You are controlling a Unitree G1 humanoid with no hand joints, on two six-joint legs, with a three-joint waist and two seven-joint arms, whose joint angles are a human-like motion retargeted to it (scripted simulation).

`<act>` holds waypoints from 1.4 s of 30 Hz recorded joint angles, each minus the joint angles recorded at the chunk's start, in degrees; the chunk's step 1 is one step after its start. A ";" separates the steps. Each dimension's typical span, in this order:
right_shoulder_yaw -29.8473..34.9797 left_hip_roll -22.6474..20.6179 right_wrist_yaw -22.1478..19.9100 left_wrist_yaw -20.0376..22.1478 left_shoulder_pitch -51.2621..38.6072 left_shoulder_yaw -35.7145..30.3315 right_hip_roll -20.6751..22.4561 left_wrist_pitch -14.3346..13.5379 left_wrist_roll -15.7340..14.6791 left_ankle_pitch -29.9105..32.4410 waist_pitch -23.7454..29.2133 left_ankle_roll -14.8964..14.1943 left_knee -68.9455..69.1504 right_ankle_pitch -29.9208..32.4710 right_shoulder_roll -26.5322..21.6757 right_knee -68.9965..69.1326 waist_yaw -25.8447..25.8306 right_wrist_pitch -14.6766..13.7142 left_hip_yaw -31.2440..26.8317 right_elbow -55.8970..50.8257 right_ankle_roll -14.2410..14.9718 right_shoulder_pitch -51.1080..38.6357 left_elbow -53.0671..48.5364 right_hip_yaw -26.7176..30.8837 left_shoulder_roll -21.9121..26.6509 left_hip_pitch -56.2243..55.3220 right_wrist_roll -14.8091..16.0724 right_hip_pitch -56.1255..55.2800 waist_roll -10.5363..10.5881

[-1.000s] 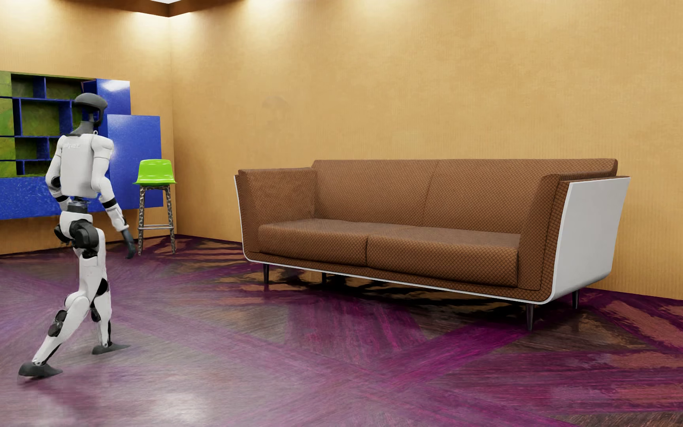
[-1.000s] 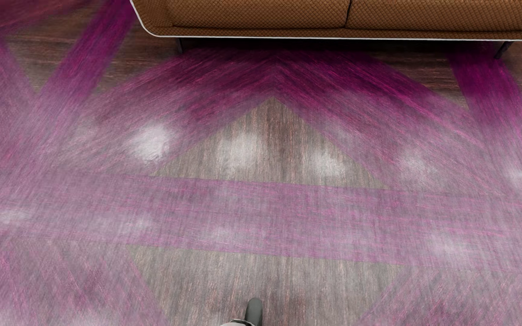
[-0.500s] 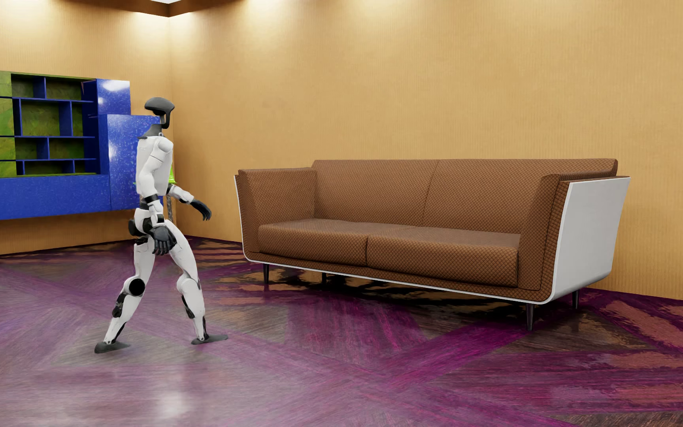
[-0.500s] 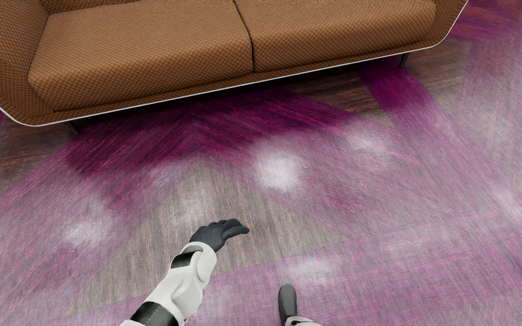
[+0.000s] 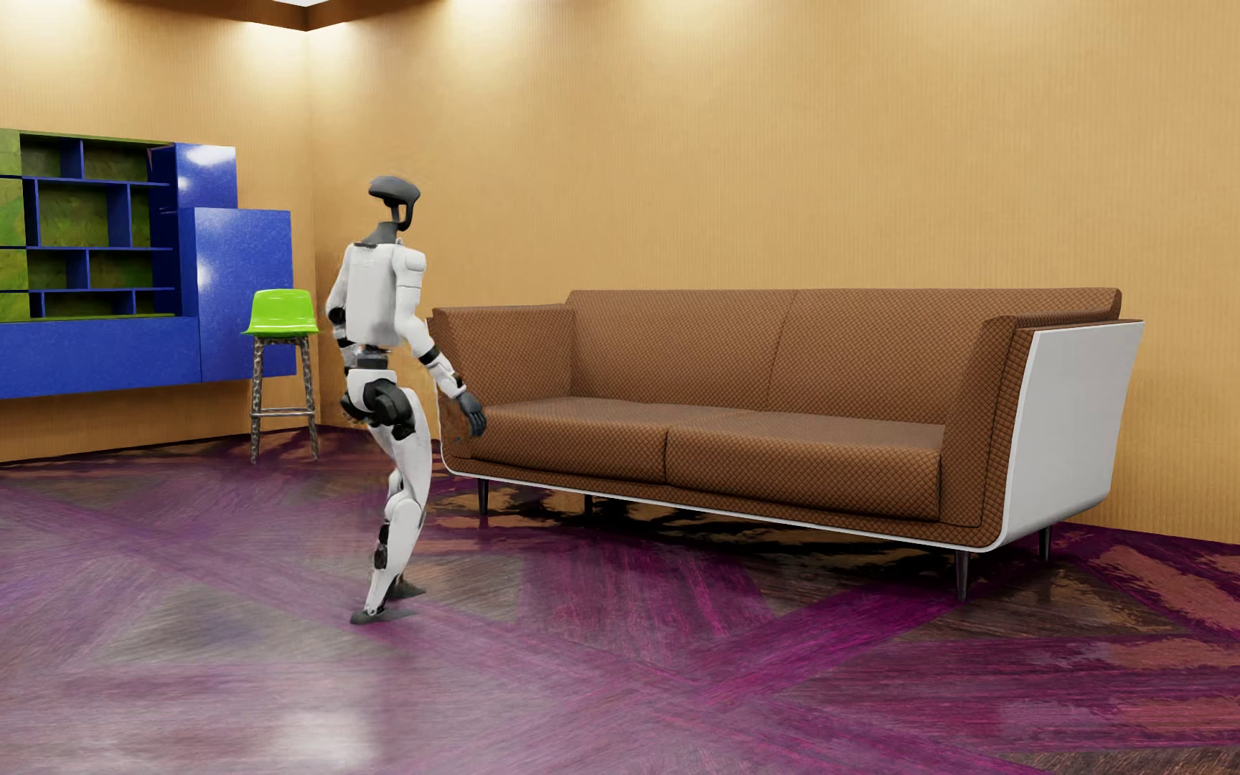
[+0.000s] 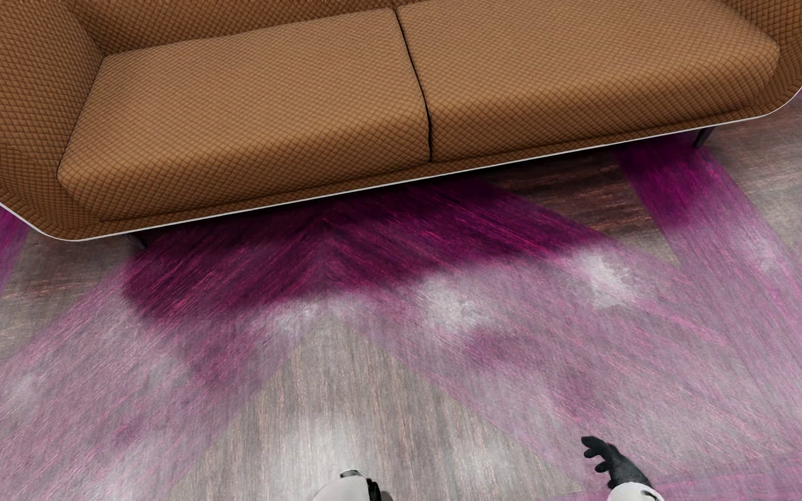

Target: Approach the sofa

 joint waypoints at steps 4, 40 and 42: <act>3.30 -4.05 -1.95 -0.93 7.27 6.96 1.43 4.72 -1.76 9.65 -2.16 6.07 -28.74 -4.54 -0.86 -0.45 0.95 -4.12 3.74 -5.78 1.46 -5.33 3.00 3.09 -2.94 5.11 1.40 4.64 -0.12; 1.35 1.07 -1.56 -1.65 4.92 11.35 -6.46 3.25 -1.08 -8.70 -3.50 -0.15 -15.60 5.42 2.48 -6.06 -1.88 -4.03 -0.98 -8.63 7.15 4.18 6.87 -6.12 -8.75 14.82 5.24 1.00 -0.71; 0.04 0.17 -1.83 -4.65 3.52 7.82 -7.53 4.48 1.59 -7.93 -3.72 0.12 -18.09 4.95 4.05 -5.27 -1.87 -2.31 0.84 -6.65 8.02 5.79 9.78 -4.74 -9.92 16.16 5.32 0.37 -1.22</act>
